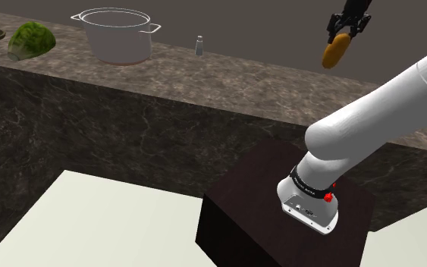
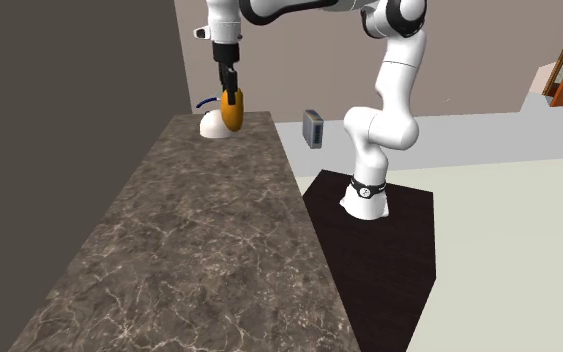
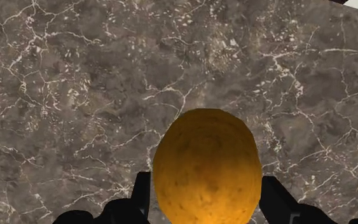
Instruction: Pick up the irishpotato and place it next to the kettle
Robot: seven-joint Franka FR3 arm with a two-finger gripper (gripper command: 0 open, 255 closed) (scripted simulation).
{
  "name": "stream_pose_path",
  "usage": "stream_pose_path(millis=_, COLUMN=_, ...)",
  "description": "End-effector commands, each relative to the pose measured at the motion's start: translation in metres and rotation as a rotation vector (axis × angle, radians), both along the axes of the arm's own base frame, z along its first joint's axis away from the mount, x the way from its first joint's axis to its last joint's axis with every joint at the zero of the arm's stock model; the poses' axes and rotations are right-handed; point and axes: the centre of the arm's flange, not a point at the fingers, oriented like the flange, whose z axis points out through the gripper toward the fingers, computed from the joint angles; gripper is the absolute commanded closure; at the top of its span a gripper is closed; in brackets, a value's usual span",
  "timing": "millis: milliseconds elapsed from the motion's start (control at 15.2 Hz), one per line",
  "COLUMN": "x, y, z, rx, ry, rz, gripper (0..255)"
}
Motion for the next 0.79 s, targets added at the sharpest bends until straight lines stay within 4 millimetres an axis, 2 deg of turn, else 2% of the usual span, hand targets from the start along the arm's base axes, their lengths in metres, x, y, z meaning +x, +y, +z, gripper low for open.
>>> stream_pose_path(millis=0, x=-0.023, y=-0.011, z=0.002, rx=0.000, ry=0.000, rz=0.002, gripper=255)
stream_pose_path(millis=726, x=-0.156, y=-0.070, z=0.002, rx=0.000, ry=0.000, rz=0.002, gripper=255)
